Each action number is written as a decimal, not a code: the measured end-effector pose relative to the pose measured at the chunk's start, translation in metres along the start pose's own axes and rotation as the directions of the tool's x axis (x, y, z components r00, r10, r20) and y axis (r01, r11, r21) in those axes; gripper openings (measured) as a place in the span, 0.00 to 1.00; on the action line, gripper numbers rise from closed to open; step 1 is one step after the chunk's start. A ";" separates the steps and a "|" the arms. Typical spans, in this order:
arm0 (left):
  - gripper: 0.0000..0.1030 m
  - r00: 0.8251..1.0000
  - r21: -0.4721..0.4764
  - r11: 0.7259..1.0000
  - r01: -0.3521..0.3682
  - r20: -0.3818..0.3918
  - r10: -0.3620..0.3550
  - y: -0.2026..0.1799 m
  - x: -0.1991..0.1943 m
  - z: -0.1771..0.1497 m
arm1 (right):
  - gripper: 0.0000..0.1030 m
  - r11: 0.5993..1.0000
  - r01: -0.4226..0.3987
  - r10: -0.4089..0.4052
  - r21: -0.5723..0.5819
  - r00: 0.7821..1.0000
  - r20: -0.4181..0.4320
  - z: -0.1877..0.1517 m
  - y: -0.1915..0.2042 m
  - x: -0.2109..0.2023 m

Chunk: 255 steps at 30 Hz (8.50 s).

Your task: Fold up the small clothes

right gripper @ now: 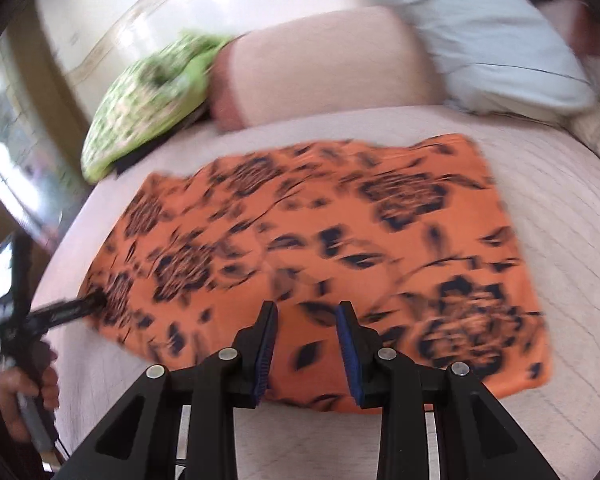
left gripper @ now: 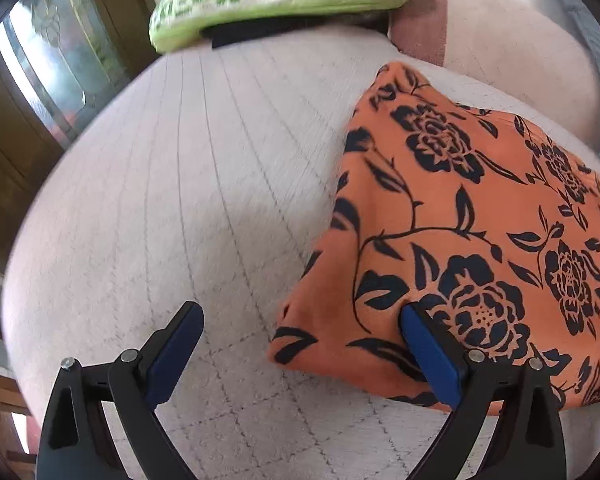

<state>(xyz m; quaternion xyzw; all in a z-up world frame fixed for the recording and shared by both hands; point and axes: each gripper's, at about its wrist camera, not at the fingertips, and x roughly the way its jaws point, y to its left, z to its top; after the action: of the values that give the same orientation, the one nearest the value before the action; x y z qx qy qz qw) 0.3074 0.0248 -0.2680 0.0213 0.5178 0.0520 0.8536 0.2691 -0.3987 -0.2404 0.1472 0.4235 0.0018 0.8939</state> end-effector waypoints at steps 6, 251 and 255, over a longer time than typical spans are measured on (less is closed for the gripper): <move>0.96 1.000 0.002 1.000 0.016 0.016 -0.016 0.010 -0.007 -0.002 | 0.36 0.996 0.046 -0.053 -0.072 0.994 -0.098 -0.014 0.018 0.026; 0.47 0.777 -0.345 0.715 0.608 0.073 -0.625 0.064 -0.038 -0.081 | 0.28 0.988 -0.124 0.111 0.092 0.984 0.138 0.009 0.005 -0.005; 0.46 0.794 -0.365 0.720 0.590 0.101 -0.600 0.069 -0.038 -0.079 | 0.28 0.989 -0.148 0.145 0.017 0.982 0.125 0.009 0.025 0.003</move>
<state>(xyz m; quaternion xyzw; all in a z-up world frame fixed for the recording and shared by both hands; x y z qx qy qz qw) 0.2154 0.0880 -0.2650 -0.3113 0.4875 -0.1259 0.8060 0.2811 -0.3765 -0.2304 0.1895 0.3555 0.0530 0.9137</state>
